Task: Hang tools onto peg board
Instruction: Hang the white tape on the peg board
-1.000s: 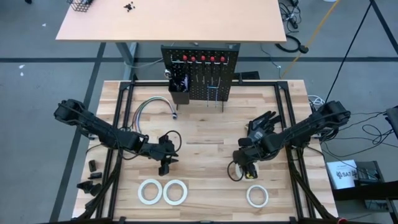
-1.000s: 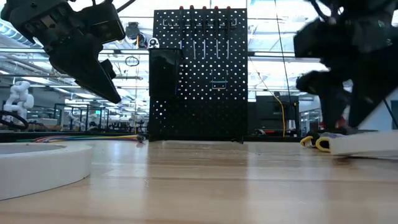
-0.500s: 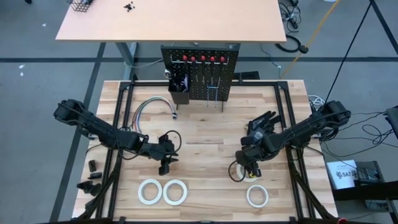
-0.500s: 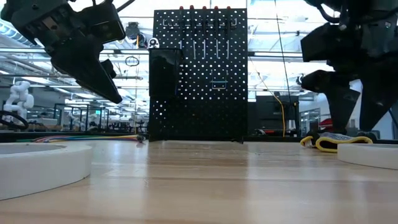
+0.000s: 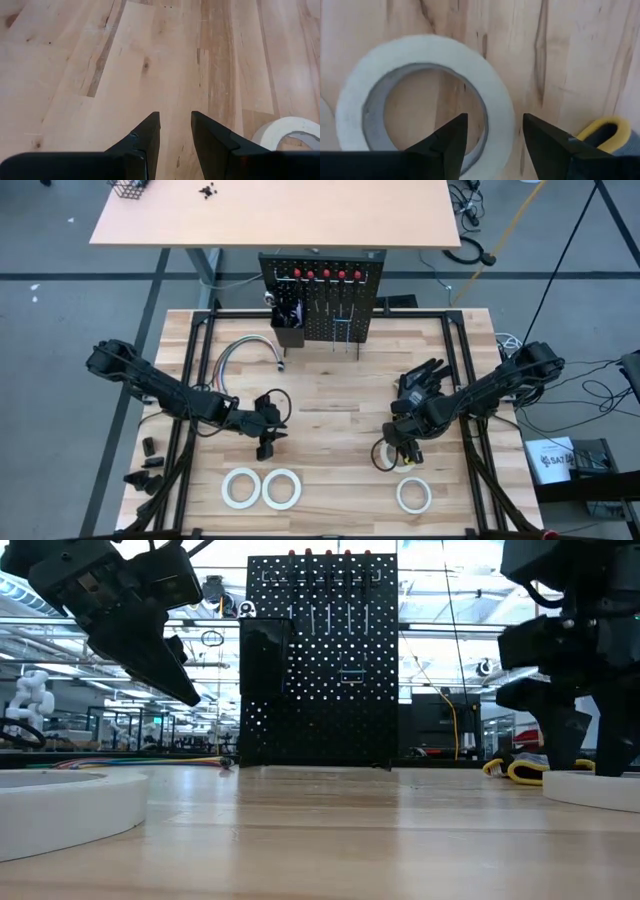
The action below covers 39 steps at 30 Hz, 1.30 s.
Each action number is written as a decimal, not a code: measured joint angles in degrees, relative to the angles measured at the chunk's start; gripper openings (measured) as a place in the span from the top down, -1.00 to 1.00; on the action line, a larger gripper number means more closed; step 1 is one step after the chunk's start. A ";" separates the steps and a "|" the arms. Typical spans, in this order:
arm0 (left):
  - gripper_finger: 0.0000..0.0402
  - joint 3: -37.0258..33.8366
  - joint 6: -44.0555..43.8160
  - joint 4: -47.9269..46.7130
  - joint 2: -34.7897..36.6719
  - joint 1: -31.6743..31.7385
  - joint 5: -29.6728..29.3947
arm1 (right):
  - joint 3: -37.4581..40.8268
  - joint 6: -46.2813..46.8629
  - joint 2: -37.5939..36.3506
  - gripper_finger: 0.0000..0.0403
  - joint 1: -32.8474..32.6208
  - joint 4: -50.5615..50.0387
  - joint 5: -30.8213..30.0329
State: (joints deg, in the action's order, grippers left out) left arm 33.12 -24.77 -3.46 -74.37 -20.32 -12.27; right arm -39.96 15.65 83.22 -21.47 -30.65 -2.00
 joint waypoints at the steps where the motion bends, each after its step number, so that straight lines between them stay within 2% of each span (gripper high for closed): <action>1: 0.43 0.00 0.00 0.00 0.00 0.00 0.00 | 0.24 0.37 0.00 0.08 0.00 -0.01 0.01; 8: 0.43 0.00 -0.04 0.00 0.00 -0.01 -0.18 | 2.65 3.75 -0.08 0.25 0.00 1.54 0.27; 15: 0.43 0.01 -0.44 0.51 0.00 0.00 -3.03 | 3.52 9.96 -0.26 0.65 0.18 3.83 -1.03; 18: 0.43 0.02 -0.29 4.45 0.03 0.05 -5.32 | 2.16 10.26 0.15 0.66 0.94 6.70 -1.53; 24: 0.43 0.07 0.69 9.25 0.07 1.07 -9.30 | -4.16 4.71 0.04 0.66 2.72 7.14 -11.82; 29: 0.43 0.07 -15.14 9.55 0.07 6.96 -12.12 | -7.52 -3.26 -0.07 0.66 5.44 8.08 -27.89; 31: 0.43 0.07 -21.42 9.92 0.07 10.21 -9.57 | -7.98 -6.14 -0.07 0.66 7.06 10.47 -33.54; 33: 0.43 0.07 -22.77 11.30 0.07 12.55 -4.69 | -8.16 -8.52 -0.07 0.66 9.04 12.94 -37.44; 36: 0.43 0.07 -22.75 9.70 0.27 15.24 0.57 | -8.12 -13.55 -0.07 0.66 11.80 15.11 -37.96; 39: 0.43 0.07 -22.75 7.02 0.37 17.81 1.03 | -8.12 -15.62 -0.07 0.66 13.37 18.16 -38.00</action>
State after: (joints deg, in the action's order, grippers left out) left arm 33.19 -47.53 3.56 -74.00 -2.51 -11.25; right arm -48.07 0.04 83.15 -8.10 -12.49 -40.00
